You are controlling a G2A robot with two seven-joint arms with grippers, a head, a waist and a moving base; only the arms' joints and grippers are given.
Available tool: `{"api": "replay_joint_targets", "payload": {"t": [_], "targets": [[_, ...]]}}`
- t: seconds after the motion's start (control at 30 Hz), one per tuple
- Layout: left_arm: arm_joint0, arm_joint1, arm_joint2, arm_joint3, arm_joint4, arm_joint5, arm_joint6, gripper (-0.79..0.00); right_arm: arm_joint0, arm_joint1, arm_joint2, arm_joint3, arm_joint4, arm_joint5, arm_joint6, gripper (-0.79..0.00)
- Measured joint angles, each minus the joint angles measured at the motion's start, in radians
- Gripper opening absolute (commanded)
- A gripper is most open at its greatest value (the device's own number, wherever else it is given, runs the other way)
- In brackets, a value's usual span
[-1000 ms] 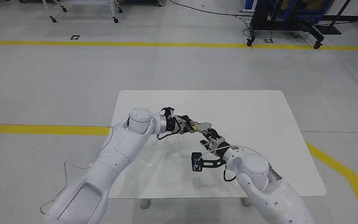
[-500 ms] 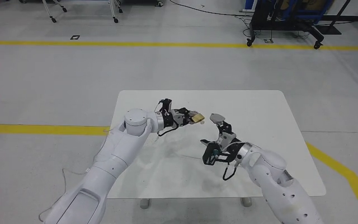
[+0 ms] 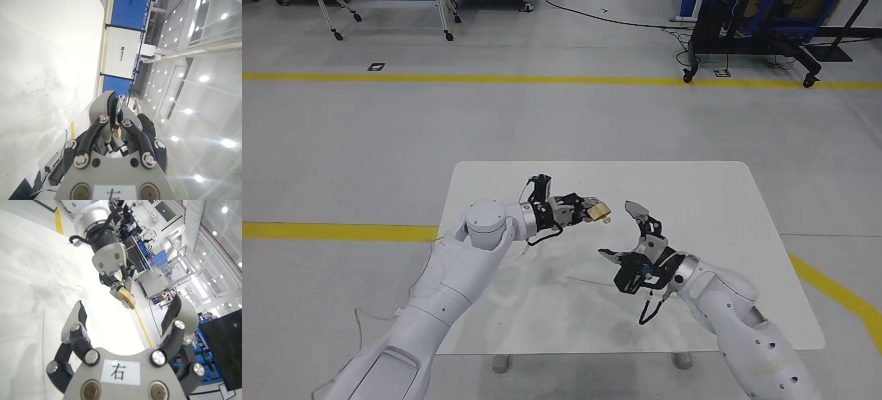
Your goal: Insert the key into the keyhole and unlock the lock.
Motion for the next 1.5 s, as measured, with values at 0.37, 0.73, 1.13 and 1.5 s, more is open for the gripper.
{"api": "replay_joint_targets", "payload": {"t": [0.37, 0.73, 1.13, 1.5], "targets": [[0.019, 0.004, -0.023, -0.023, -0.003, 0.0, 0.015, -0.785, 0.02, -0.014, -0.059, 0.05, -0.025, 0.115, 0.086, -0.727], [0.03, 0.008, -0.035, -0.041, 0.02, -0.003, 0.025, -0.785, 0.009, -0.021, -0.097, 0.018, -0.12, 0.201, 0.182, -0.668], [0.041, 0.011, -0.037, -0.063, 0.054, 0.008, 0.046, -0.785, 0.012, -0.026, -0.115, 0.015, -0.156, 0.214, 0.203, -0.523], [0.042, 0.01, -0.032, -0.068, 0.073, 0.015, 0.053, -0.785, 0.036, -0.034, -0.146, 0.02, -0.168, 0.216, 0.216, -0.767]]}}
